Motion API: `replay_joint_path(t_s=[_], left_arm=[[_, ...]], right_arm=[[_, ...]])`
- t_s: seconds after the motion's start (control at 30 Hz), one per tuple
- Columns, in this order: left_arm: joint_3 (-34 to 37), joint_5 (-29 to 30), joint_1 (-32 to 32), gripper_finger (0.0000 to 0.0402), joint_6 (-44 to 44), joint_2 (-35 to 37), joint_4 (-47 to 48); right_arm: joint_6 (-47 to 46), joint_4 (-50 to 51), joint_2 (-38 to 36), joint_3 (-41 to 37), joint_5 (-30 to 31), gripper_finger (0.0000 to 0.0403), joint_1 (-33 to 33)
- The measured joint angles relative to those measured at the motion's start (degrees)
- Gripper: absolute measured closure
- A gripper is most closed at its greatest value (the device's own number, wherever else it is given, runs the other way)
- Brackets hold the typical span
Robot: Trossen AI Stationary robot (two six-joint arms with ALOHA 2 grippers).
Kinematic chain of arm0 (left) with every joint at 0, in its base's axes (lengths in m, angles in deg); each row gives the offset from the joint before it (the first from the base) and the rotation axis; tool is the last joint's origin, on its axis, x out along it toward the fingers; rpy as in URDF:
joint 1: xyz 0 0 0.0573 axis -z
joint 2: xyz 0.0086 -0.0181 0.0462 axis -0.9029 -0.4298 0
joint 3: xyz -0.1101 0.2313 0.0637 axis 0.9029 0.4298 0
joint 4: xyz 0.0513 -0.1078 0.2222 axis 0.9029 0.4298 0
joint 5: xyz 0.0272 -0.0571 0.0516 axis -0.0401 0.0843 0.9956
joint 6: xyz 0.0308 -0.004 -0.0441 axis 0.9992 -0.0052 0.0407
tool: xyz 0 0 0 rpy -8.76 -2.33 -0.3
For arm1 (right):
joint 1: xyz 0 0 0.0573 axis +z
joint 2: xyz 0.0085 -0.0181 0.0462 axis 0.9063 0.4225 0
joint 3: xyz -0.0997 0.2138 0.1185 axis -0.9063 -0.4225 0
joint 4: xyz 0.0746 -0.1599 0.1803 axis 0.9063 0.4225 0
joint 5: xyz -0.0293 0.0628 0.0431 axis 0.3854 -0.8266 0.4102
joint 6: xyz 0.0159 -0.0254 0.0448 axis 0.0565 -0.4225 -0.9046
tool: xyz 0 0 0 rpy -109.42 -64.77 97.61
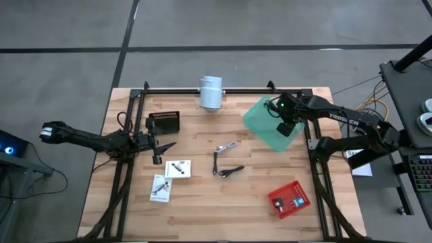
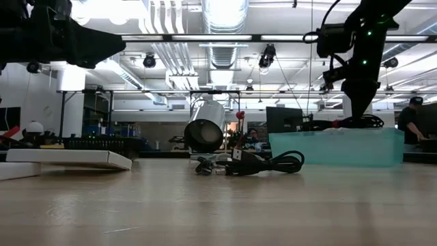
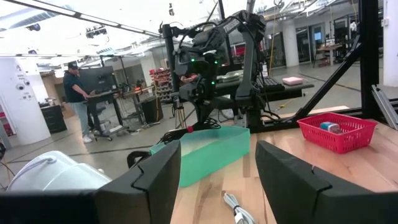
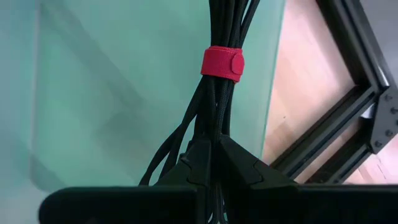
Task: Pick and place items into bin
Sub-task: Put the bottom black charger cable into the green bin, then put the right black charger cable into the green bin
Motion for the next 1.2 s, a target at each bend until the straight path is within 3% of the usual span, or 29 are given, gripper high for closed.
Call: replay_joint_path(t_s=[0.4,0.87,1.0,1.2], left_arm=[[0.0,0.0,0.0,0.0210,0.0,0.0,0.0],[0.0,0.0,0.0,0.0210,0.1,0.0,0.0],[0.0,0.0,0.0,0.0210,0.1,0.0,0.0],[0.0,0.0,0.0,0.0210,0.1,0.0,0.0]], right_arm=[[0.0,-0.1,0.4,0.0,0.1,0.0385,-1.5],[-2.9,-2.4,0.4,0.0,-0.1,0.0285,-1.4],[-3.3,-3.7,0.4,0.6,-5.1,0.0261,-0.4],[-6.8,-5.9,0.4,3.9,-17.5,0.0235,3.2]])
